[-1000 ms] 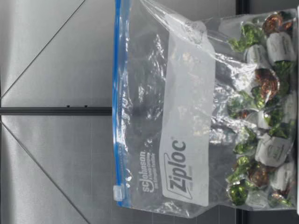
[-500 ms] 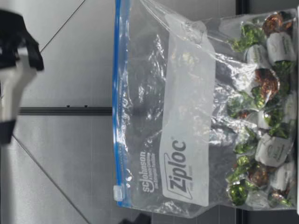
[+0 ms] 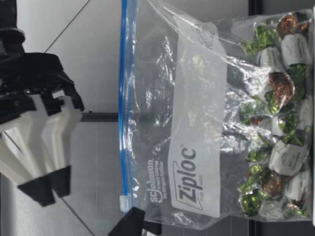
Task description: Slide open the ziploc bag.
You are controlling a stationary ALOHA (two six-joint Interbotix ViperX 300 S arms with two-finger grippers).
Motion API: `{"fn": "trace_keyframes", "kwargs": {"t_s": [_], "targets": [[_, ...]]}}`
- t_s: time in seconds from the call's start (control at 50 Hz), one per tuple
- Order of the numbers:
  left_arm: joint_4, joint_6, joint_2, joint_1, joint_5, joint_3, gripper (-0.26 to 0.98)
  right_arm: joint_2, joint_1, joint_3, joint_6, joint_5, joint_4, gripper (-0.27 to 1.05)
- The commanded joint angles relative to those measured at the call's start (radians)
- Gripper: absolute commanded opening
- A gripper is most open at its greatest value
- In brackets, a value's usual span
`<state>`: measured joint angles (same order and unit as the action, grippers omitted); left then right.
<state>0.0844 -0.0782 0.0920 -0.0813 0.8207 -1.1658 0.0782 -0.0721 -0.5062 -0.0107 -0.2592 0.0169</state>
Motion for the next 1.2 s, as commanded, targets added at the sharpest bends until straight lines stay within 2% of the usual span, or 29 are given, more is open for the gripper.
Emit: {"fn": "trace_keyframes", "kwargs": {"t_s": [0.0, 0.2, 0.34, 0.64, 0.78, 0.86, 1.04, 1.18], "targets": [[0.005, 0.0, 0.002, 0.002, 0.009, 0.018, 0.33, 0.003, -0.006, 0.028, 0.0, 0.018, 0.003, 0.47], [0.005, 0.003, 0.009, 0.002, 0.018, 0.021, -0.02, 0.041, -0.006, 0.048, 0.002, 0.051, 0.003, 0.49], [0.002, 0.012, 0.017, 0.002, 0.017, 0.017, -0.18, 0.054, -0.006, 0.064, 0.0, 0.08, 0.003, 0.51], [-0.002, 0.017, 0.018, 0.002, 0.009, 0.008, -0.19, 0.078, -0.014, 0.075, 0.002, 0.138, 0.003, 0.52], [-0.002, 0.017, 0.018, 0.002, 0.008, 0.006, -0.19, 0.069, -0.014, 0.075, 0.008, 0.146, 0.005, 0.46], [-0.002, 0.017, 0.02, 0.002, 0.008, 0.006, -0.19, 0.067, -0.014, 0.075, 0.009, 0.149, 0.003, 0.38], [-0.002, 0.017, 0.018, 0.002, 0.008, 0.005, -0.19, 0.06, -0.014, 0.075, 0.012, 0.166, 0.002, 0.07], [0.0, 0.017, 0.018, 0.002, 0.008, 0.002, -0.19, 0.043, -0.014, 0.075, 0.009, 0.233, 0.003, -0.1]]}}
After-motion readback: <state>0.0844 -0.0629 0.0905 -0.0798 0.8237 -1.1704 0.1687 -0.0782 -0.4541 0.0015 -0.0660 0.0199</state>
